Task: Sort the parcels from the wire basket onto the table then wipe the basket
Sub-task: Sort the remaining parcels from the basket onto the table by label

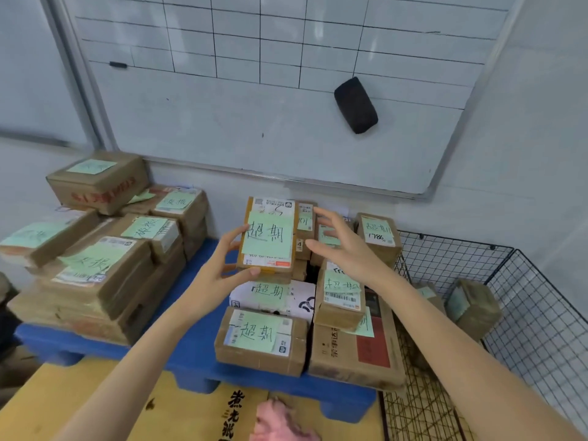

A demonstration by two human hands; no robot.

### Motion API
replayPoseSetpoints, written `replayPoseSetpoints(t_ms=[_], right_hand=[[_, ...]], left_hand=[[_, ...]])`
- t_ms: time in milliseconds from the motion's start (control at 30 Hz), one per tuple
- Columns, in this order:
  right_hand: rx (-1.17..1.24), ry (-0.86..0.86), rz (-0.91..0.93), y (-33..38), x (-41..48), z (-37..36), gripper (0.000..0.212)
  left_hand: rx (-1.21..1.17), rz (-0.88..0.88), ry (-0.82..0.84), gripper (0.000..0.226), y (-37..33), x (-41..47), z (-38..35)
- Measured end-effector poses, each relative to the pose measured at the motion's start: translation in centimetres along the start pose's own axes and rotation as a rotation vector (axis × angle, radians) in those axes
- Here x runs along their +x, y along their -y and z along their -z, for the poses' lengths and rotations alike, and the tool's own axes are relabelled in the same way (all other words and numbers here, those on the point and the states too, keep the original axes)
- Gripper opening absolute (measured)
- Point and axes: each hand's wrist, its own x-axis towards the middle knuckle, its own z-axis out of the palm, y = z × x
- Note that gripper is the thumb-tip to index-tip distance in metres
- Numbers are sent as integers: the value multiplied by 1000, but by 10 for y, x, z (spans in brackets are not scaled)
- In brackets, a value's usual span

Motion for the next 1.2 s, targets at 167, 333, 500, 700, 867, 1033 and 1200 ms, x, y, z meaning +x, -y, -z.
replayPoseSetpoints(t_ms=[167,333,500,700,867,1033,1200], right_hand=[[-209,-23,-25,-28,7,-3,70],[-282,-17,-29,-40,5,-2,68],[-301,-36,-57,-53,1,6,68],[-297,-50,-71,-63,-2,15,66],[-297,-35,-76,-66,-4,15,65],[-303,-36,-76,-66,-8,16,66],[-333,-59,-64,-63,-16,19,65]], left_hand=[[-40,154,71,69,43,-5,-19],[-78,189,103,66,64,6,-46],[-82,192,101,67,79,15,-66],[-22,184,90,65,76,21,-73],[20,160,72,65,77,21,-76],[177,64,1,68,68,20,-70],[496,-58,-101,68,42,22,-61]])
